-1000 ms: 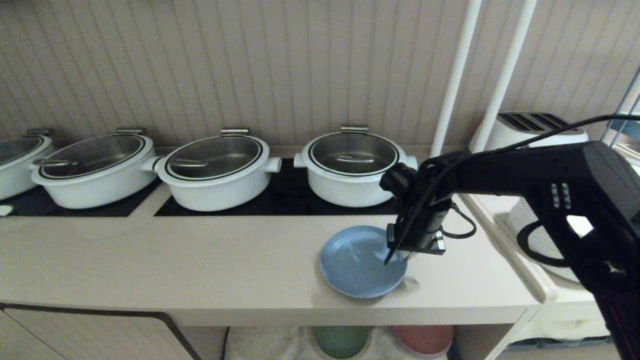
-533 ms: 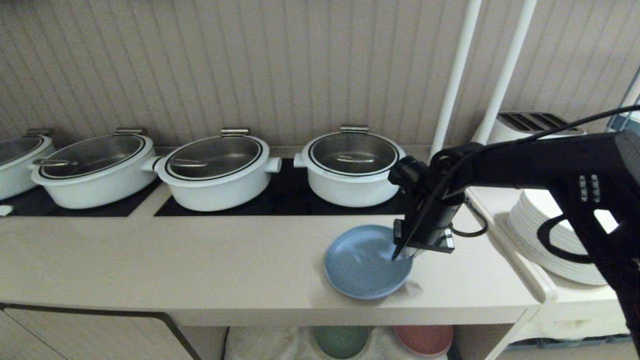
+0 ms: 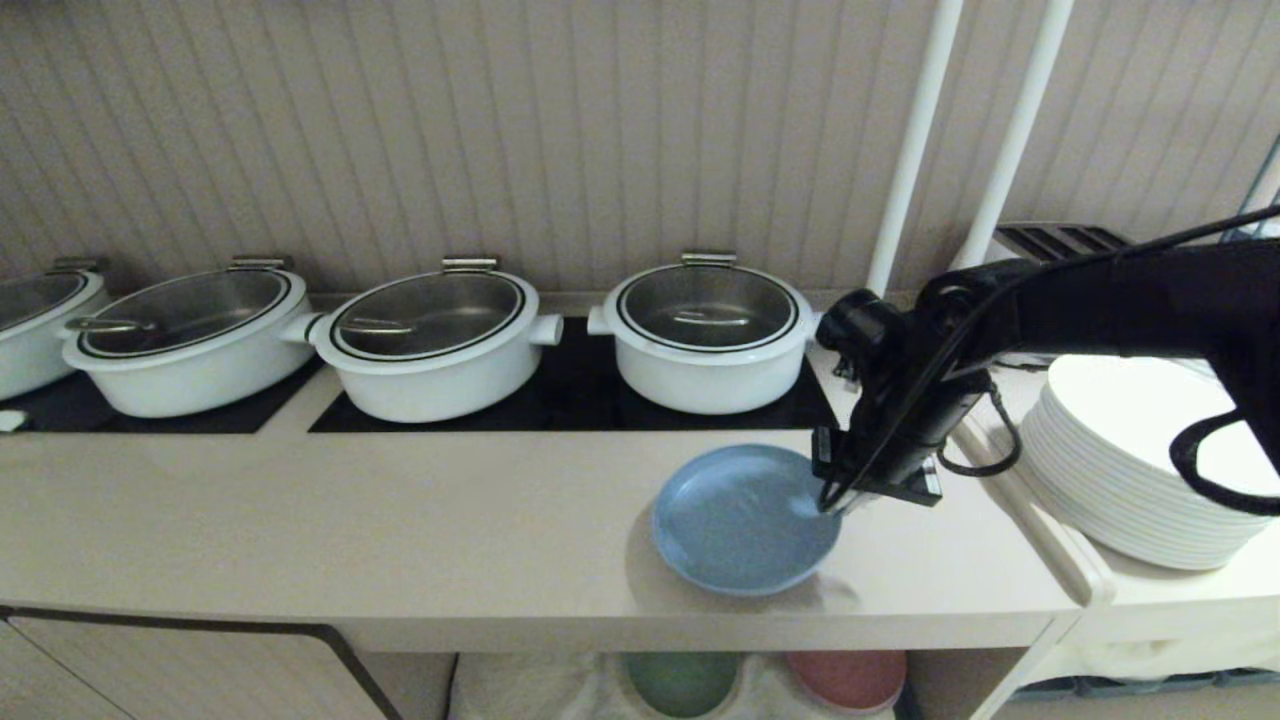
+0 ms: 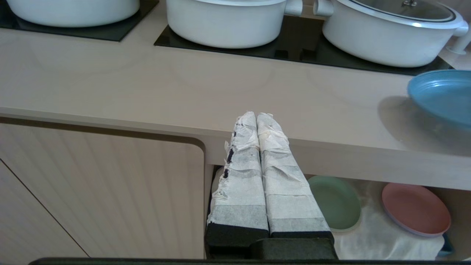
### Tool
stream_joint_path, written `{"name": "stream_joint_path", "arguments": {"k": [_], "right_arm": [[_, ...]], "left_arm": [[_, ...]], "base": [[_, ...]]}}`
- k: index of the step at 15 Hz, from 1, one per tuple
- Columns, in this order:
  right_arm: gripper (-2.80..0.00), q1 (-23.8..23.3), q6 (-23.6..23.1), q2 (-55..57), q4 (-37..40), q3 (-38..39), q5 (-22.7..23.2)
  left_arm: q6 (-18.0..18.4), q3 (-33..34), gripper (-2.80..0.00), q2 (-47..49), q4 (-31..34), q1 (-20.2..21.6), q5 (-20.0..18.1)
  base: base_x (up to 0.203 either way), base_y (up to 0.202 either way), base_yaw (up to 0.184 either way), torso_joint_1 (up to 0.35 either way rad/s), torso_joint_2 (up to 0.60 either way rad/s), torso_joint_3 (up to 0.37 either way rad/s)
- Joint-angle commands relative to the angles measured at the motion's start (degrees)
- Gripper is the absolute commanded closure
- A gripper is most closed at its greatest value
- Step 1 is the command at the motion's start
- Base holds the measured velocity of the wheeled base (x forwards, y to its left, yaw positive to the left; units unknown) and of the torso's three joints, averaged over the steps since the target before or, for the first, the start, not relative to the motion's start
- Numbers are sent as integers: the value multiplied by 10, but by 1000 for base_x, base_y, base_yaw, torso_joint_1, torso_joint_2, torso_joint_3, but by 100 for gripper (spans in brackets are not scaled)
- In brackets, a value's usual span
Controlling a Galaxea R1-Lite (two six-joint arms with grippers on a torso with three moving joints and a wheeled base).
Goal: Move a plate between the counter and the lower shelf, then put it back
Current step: Pick up the plate
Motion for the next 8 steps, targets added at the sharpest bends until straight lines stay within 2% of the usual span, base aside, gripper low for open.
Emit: {"name": "stream_joint_path", "arguments": {"k": [1, 5, 8], "right_arm": [[0, -9, 1, -34, 2, 20, 12], [0, -21, 1, -89, 0, 79, 19], [0, -35, 1, -152, -20, 137, 56]], "left_arm": [[-1, 0, 0, 0, 0, 0, 0], [-1, 0, 0, 0, 0, 0, 0], [-1, 0, 0, 0, 0, 0, 0]], "base": [[0, 0, 0, 0, 0, 0], [0, 0, 0, 0, 0, 0], [0, 0, 0, 0, 0, 0]]}}
